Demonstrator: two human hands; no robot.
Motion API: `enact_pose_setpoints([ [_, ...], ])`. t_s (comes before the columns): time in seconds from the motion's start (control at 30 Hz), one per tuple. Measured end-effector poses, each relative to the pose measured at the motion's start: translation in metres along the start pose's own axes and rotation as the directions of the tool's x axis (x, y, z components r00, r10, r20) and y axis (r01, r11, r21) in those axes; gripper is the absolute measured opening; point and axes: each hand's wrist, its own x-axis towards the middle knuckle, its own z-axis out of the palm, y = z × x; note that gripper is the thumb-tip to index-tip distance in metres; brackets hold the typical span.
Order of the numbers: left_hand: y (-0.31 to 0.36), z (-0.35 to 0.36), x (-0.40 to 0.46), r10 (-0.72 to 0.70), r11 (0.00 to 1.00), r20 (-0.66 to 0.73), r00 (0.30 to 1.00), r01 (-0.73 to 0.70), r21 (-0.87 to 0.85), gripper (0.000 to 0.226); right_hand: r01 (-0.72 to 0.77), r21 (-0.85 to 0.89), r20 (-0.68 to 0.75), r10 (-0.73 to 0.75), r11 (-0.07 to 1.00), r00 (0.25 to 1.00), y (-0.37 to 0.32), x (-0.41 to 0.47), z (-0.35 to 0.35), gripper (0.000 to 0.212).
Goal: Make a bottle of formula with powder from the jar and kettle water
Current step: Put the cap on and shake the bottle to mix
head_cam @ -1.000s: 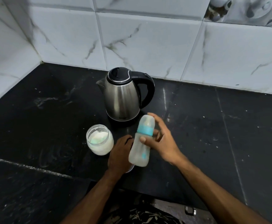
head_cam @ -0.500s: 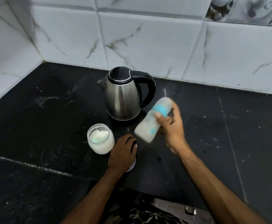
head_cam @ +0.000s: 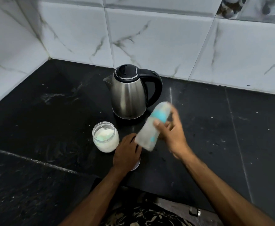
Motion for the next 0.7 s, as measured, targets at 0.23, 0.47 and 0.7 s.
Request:
enact_pose_setpoints([
  [0.23,0.001,0.001,0.002,0.004,0.998,0.020,1.000,-0.005,0.061,0.030,0.074,0.110,-0.187,-0.052,0.991,0.981,-0.011,0.013,-0.005,0.069],
  [0.47,0.005,-0.005,0.000,-0.086,0.993,0.055,0.995,0.090,-0.080,0.042,-0.016,-0.169,0.144,0.041,0.986,0.989,0.006,-0.007,0.002,0.076],
  [0.7,0.000,0.000,0.003,0.005,0.997,0.022,1.000,-0.007,0.078,0.030,0.051,0.112,-0.163,-0.032,0.992,0.986,-0.004,0.009,-0.004,0.071],
])
